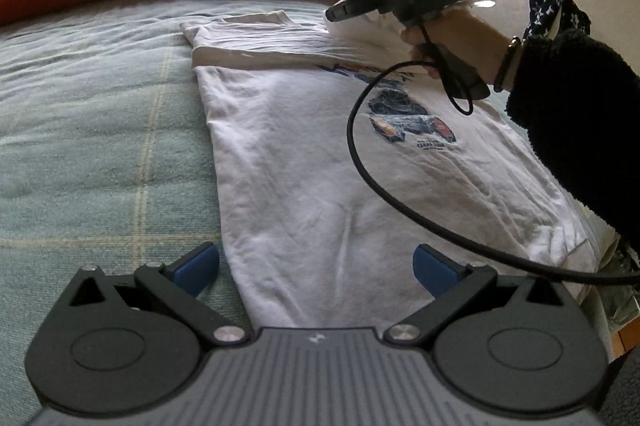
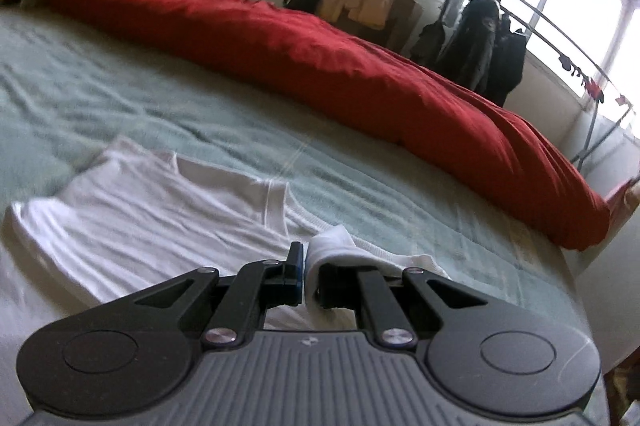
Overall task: Fold clothes
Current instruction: 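Carry the held sleeve across the shirt body below the collar, then open the right gripper to release the sleeve on the shirt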
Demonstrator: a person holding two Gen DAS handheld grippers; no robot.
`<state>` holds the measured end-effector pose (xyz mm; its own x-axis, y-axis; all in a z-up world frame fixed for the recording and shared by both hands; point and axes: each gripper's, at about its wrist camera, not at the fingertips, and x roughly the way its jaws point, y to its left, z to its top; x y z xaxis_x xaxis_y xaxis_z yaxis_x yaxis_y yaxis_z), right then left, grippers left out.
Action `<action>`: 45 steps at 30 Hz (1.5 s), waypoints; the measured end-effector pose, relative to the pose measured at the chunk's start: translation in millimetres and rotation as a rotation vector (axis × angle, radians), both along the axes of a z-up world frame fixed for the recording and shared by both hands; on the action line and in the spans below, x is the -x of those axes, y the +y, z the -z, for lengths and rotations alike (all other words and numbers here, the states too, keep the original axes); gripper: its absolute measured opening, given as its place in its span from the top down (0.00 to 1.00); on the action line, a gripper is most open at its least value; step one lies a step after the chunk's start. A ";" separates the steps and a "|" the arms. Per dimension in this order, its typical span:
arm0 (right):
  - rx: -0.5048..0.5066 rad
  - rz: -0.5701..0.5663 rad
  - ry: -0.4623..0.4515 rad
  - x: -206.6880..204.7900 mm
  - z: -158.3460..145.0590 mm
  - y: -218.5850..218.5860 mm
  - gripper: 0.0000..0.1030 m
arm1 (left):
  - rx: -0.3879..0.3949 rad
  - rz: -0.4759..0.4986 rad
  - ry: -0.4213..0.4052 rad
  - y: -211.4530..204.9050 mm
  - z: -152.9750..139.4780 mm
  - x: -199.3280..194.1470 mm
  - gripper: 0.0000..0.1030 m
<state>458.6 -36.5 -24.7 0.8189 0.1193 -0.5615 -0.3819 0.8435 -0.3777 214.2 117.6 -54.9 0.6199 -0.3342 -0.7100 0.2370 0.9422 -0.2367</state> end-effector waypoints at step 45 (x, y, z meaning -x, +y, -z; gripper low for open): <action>-0.237 0.041 0.287 139.3 23.0 -164.1 0.00 | -0.070 0.058 -0.169 -48.5 -83.3 -16.9 0.01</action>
